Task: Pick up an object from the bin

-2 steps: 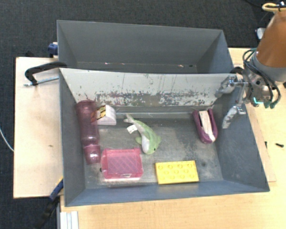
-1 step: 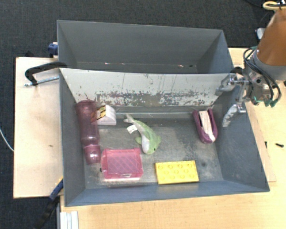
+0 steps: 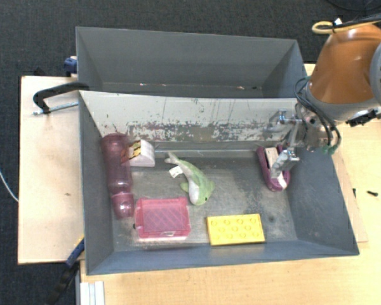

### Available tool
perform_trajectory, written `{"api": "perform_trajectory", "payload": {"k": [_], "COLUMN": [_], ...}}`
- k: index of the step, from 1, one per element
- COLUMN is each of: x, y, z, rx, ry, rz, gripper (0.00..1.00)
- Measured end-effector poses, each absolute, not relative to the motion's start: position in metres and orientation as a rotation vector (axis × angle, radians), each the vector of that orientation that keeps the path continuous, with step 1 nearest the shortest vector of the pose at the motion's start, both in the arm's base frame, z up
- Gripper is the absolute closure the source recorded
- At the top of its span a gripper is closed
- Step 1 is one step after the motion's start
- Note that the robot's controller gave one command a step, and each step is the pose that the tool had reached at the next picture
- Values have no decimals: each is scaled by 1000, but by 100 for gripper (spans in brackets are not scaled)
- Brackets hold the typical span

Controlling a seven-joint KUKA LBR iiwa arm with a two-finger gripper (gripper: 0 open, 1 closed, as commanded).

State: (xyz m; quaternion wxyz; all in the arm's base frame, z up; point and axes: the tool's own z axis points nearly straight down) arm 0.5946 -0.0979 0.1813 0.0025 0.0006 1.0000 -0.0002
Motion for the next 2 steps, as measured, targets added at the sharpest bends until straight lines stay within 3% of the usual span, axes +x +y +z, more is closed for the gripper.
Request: {"api": "perform_trajectory", "payload": {"k": [1, 2], "x": [575, 578], "y": [-53, -22], "z": [187, 205], "rx": [68, -177], "ry": [3146, 3130], "rz": [3, 0], "gripper": [0, 0]}}
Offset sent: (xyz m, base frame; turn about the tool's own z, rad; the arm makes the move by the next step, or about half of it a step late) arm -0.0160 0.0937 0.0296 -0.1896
